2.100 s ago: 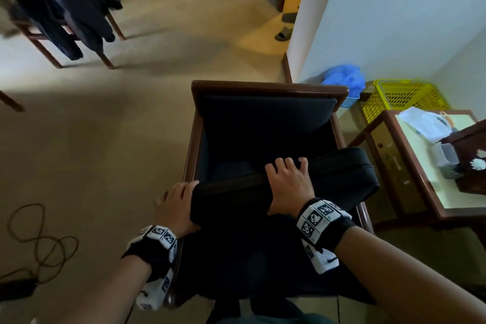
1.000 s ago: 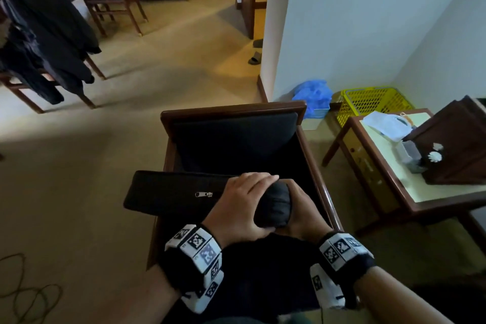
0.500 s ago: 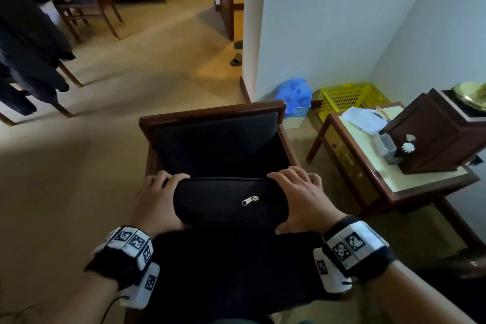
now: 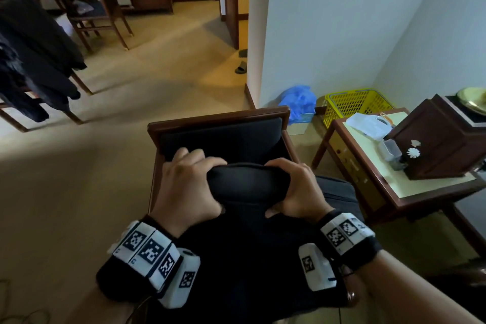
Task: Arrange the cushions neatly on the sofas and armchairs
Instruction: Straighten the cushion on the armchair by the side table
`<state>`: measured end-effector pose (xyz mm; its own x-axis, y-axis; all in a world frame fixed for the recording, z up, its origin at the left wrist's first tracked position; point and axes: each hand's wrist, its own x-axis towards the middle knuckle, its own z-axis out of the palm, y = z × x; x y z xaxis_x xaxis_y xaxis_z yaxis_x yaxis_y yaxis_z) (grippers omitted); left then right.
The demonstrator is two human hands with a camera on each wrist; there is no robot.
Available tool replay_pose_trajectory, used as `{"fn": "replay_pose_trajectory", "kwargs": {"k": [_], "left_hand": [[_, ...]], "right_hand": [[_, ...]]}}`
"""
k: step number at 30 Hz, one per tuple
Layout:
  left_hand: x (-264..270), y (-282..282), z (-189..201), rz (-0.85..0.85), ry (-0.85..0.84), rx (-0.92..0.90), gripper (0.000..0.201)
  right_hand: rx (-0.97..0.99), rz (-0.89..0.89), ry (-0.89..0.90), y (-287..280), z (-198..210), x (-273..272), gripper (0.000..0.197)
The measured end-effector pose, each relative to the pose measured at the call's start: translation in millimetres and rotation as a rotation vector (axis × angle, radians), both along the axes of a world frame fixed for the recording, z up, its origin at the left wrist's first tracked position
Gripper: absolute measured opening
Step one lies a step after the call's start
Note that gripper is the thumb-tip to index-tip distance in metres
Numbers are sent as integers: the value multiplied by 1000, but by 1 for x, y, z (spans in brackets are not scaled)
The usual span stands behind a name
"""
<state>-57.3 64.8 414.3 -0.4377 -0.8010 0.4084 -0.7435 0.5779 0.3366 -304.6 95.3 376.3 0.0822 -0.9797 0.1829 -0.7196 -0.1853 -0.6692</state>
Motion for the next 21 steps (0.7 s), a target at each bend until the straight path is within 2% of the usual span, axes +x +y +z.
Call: {"fn": "replay_pose_trajectory", "kwargs": {"k": [2,4,6,8,10,11,13,15,18,21], "left_hand": [[-16,-1,27,-4,-46,-25,75],[-32,1,33,36,-81,22,76],[-49,6,14,45,-72,126,79],[-65,10,-23,-86,-24,231,84],[-74,10,-58,-228,-51,337,92],[-73,5,-72,-227,-77,422,100],[-60,-4,-95,-116,-110,610,119],[-36,-10,-116,-2,-181,656,131],[11,-13,-147,61,-307,667,134],[76,-9,-186,144,-382,714,135]], "right_hand": [[-24,-2,-123,0,3,-16,93],[66,11,-122,-3,0,-21,100],[199,34,94,-5,-11,-13,108],[280,15,221,-3,-35,-13,111],[356,-106,112,5,-50,-31,108],[373,-166,36,11,-56,-46,108],[382,-195,-16,22,-61,-74,108],[394,-164,5,25,-62,-86,108],[334,-96,-9,24,-59,-74,119],[265,-16,-96,26,-53,-53,128]]}}
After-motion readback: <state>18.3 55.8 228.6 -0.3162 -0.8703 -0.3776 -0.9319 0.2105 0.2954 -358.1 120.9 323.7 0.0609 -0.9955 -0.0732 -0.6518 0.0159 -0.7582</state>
